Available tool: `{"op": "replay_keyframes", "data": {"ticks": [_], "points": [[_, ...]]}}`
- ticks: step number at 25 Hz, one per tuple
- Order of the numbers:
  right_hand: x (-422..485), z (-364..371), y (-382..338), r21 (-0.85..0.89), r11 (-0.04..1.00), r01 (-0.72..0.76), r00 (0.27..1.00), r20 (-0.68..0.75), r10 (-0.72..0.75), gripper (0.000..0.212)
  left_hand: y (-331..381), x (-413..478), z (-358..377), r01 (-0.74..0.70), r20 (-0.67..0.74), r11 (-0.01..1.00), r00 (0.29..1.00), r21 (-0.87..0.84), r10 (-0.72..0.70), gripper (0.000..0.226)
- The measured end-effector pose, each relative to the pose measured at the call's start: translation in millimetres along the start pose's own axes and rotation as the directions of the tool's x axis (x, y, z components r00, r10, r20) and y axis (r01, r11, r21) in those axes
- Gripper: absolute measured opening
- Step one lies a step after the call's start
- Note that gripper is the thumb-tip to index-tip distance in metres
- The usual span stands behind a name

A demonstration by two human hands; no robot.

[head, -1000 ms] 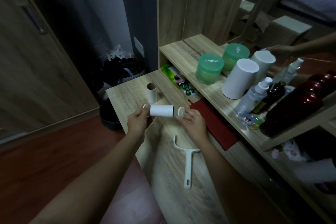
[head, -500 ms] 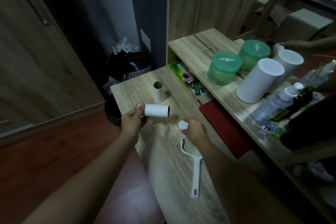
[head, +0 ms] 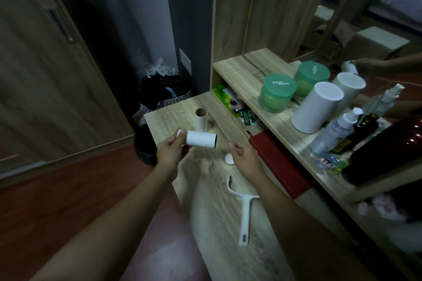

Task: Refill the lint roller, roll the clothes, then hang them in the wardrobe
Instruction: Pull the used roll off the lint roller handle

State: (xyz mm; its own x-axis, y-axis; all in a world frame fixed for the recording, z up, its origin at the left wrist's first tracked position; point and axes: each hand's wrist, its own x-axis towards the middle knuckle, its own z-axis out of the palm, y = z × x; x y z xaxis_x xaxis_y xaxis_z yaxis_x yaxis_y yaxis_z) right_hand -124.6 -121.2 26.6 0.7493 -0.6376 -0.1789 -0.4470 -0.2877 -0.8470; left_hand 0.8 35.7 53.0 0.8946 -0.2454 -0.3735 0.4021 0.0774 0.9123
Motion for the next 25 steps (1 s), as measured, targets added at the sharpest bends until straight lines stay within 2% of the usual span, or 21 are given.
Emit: {"op": "replay_keyframes", "data": {"ticks": [2,4,6,9,14,18,22,25], "points": [[-13,-2,-26,0.292,0.956,-0.009,0.998,0.063,-0.01,0.046,6,-9,4,-0.025,0.028,1.0,0.999,-0.009,0.025,0.03],[-23,0,-40,0.399,0.917,0.023,0.991,0.111,-0.074,0.051,6,-20,7,-0.028,0.071,1.0,0.997,-0.012,0.029,0.03],[-28,2,-43,0.474,0.88,0.036,0.993,0.084,-0.086,0.051,6,-30,11,0.009,0.124,0.999,0.992,-0.044,-0.004,0.028],[-35,-7,-37,0.511,0.859,0.037,0.996,0.053,-0.075,0.05,10,-36,11,0.084,0.199,0.995,0.977,-0.046,-0.073,0.023],[-36,-31,-34,0.524,0.851,0.021,0.992,0.093,-0.082,0.044,19,-35,8,0.106,0.369,0.994,0.923,0.016,-0.104,0.028],[-31,-43,-32,0.582,0.813,-0.007,0.99,0.116,-0.075,0.034,30,-34,15,0.117,0.42,0.993,0.901,-0.007,-0.103,0.023],[-29,-44,-19,0.626,0.779,-0.031,0.996,0.081,-0.026,0.033,30,-29,22,0.063,0.44,0.989,0.891,0.132,-0.116,0.025],[-31,-42,-9,0.74,0.668,-0.076,0.996,0.03,0.081,0.029,16,-18,29,0.085,0.384,0.993,0.917,0.086,-0.112,0.026]]}}
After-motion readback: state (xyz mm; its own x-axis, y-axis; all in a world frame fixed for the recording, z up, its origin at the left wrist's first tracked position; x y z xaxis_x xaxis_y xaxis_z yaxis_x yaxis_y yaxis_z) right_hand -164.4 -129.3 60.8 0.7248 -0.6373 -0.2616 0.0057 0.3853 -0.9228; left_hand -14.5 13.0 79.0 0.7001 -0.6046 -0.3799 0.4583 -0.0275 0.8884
